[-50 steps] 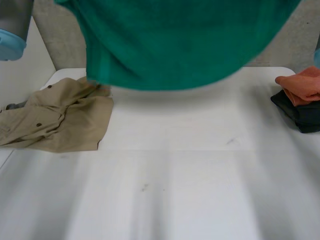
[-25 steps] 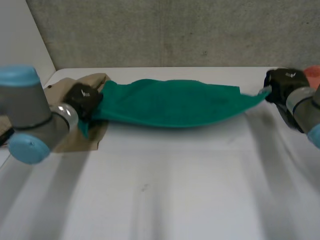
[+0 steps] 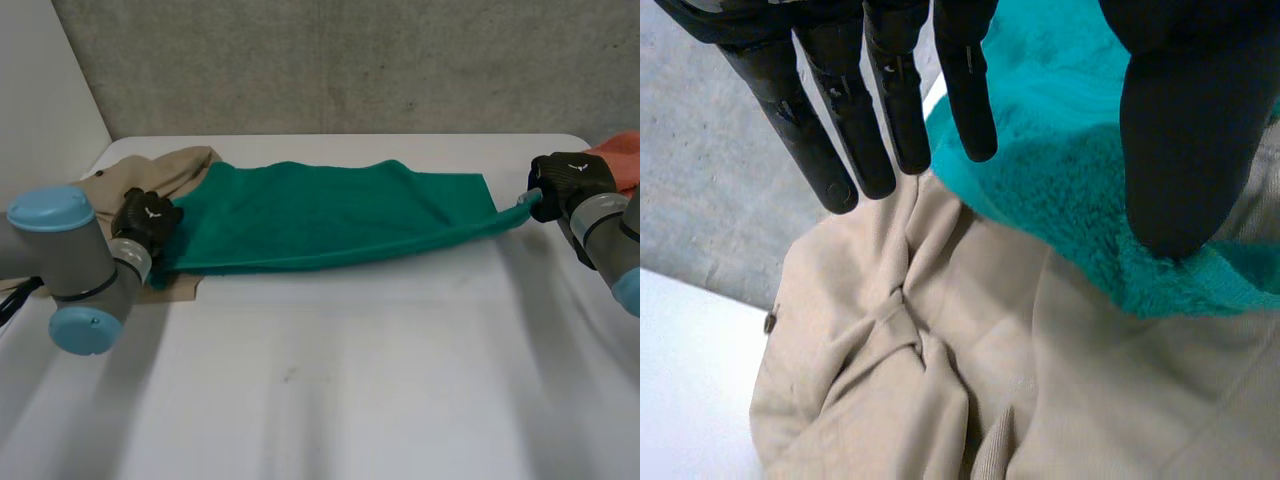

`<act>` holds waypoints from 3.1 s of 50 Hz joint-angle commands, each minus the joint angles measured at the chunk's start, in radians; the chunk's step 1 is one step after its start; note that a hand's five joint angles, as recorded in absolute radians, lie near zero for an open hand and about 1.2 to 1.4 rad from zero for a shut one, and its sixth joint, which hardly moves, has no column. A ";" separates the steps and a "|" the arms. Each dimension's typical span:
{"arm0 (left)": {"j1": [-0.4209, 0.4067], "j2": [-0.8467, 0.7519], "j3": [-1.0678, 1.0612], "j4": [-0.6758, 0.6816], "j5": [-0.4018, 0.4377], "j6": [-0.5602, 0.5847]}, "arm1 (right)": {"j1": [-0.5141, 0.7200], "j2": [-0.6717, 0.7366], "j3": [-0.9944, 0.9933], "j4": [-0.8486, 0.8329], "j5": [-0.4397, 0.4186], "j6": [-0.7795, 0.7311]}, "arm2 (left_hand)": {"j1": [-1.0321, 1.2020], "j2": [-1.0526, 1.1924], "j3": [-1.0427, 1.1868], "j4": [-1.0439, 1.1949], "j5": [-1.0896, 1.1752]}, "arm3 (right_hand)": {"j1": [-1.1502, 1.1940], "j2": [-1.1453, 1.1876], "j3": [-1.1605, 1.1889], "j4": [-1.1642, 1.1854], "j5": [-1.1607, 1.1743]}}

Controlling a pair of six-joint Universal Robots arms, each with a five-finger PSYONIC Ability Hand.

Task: Fold the laundry.

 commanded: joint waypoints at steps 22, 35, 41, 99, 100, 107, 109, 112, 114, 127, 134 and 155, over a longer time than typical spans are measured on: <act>0.066 0.125 -0.091 -0.253 0.171 -0.163 | 0.007 0.004 0.006 0.000 -0.006 -0.027 | -0.022 -0.020 -0.025 -0.012 -0.004 | 0.269 0.217 0.206 0.197 0.203; 0.063 0.007 0.003 -0.178 0.174 -0.105 | -0.004 0.004 0.011 0.002 -0.006 -0.029 | 0.321 0.324 0.319 0.331 0.339 | 0.269 0.217 0.206 0.197 0.203; 0.062 0.043 0.006 -0.163 0.177 -0.103 | -0.007 -0.001 0.011 0.012 -0.006 -0.029 | 0.826 0.829 0.824 0.837 0.844 | 0.269 0.217 0.206 0.197 0.203; -0.125 -0.215 0.730 -0.664 -0.056 0.036 | 0.039 0.223 -0.241 0.163 0.155 -0.268 | 0.826 0.829 0.824 0.837 0.844 | 0.269 0.217 0.206 0.197 0.203; -0.129 -0.222 0.742 -0.676 -0.060 0.036 | 0.039 0.223 -0.239 0.161 0.160 -0.265 | 0.826 0.829 0.824 0.837 0.844 | 0.269 0.217 0.206 0.197 0.203; -0.141 -0.236 0.773 -0.692 -0.079 0.026 | 0.033 0.174 -0.175 0.101 0.186 -0.260 | 0.826 0.829 0.824 0.837 0.844 | 0.269 0.217 0.206 0.197 0.203; -0.144 -0.237 0.773 -0.687 -0.079 0.026 | 0.033 0.168 -0.166 0.080 0.187 -0.268 | 0.826 0.829 0.824 0.837 0.844 | 0.269 0.217 0.206 0.197 0.203; -0.147 -0.242 0.777 -0.684 -0.076 0.024 | 0.031 0.168 -0.158 0.048 0.183 -0.289 | 0.826 0.829 0.824 0.837 0.844 | 0.269 0.217 0.206 0.197 0.203; -0.150 -0.242 0.774 -0.687 -0.076 0.024 | 0.033 0.182 -0.172 0.044 0.186 -0.317 | 0.826 0.829 0.824 0.837 0.844 | 0.269 0.217 0.206 0.197 0.203; -0.139 -0.130 0.675 -0.709 -0.073 0.012 | 0.043 0.182 -0.425 0.377 0.077 -0.266 | 0.826 0.829 0.824 0.837 0.844 | -0.770 -0.823 -0.834 -0.843 -0.837; -0.144 -0.044 0.593 -0.703 -0.047 -0.013 | 0.062 0.280 -0.622 0.494 -0.037 -0.236 | 0.826 0.829 0.824 0.837 0.844 | -0.536 -0.589 -0.600 -0.608 -0.602; -0.162 0.004 0.599 -0.698 -0.031 -0.097 | 0.063 0.559 -0.847 0.578 -0.089 -0.233 | 0.826 0.829 0.824 0.837 0.844 | -0.327 -0.380 -0.391 -0.400 -0.393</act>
